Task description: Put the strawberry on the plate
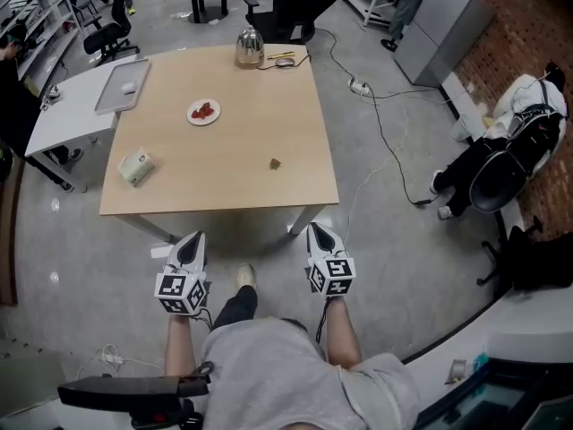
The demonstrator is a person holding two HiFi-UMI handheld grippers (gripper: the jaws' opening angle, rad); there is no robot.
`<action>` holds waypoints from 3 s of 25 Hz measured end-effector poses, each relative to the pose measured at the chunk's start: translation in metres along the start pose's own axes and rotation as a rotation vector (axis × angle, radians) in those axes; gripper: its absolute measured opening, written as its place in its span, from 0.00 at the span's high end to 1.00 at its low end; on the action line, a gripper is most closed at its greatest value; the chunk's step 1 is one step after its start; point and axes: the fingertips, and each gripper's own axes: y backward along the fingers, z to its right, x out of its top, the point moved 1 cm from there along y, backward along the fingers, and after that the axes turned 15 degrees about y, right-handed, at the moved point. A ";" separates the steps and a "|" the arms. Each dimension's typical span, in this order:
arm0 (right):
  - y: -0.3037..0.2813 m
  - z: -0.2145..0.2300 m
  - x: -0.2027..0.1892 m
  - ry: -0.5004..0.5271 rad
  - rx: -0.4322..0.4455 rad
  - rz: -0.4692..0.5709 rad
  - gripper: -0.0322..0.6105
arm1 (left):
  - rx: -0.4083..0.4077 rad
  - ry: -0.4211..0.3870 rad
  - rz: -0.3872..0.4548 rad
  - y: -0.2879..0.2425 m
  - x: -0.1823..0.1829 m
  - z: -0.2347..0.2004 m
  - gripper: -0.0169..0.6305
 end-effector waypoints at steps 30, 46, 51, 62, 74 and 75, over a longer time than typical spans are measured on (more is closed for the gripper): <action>-0.184 0.004 0.001 0.061 0.001 -0.148 0.94 | -0.044 0.050 -0.100 -0.131 0.038 -0.103 0.94; -0.270 0.017 -0.036 0.120 0.093 -0.273 0.87 | 0.044 0.063 -0.101 -0.169 0.054 -0.139 0.94; -0.294 0.025 -0.051 0.124 0.110 -0.318 0.82 | 0.065 0.064 -0.121 -0.187 0.056 -0.148 0.94; -0.334 0.034 -0.083 0.129 0.135 -0.420 0.71 | 0.092 0.060 -0.165 -0.217 0.059 -0.165 0.94; -0.355 0.034 -0.115 0.117 0.170 -0.507 0.68 | 0.134 0.073 -0.196 -0.228 0.052 -0.180 0.94; -0.357 0.033 -0.117 0.115 0.171 -0.512 0.68 | 0.137 0.073 -0.196 -0.229 0.053 -0.183 0.94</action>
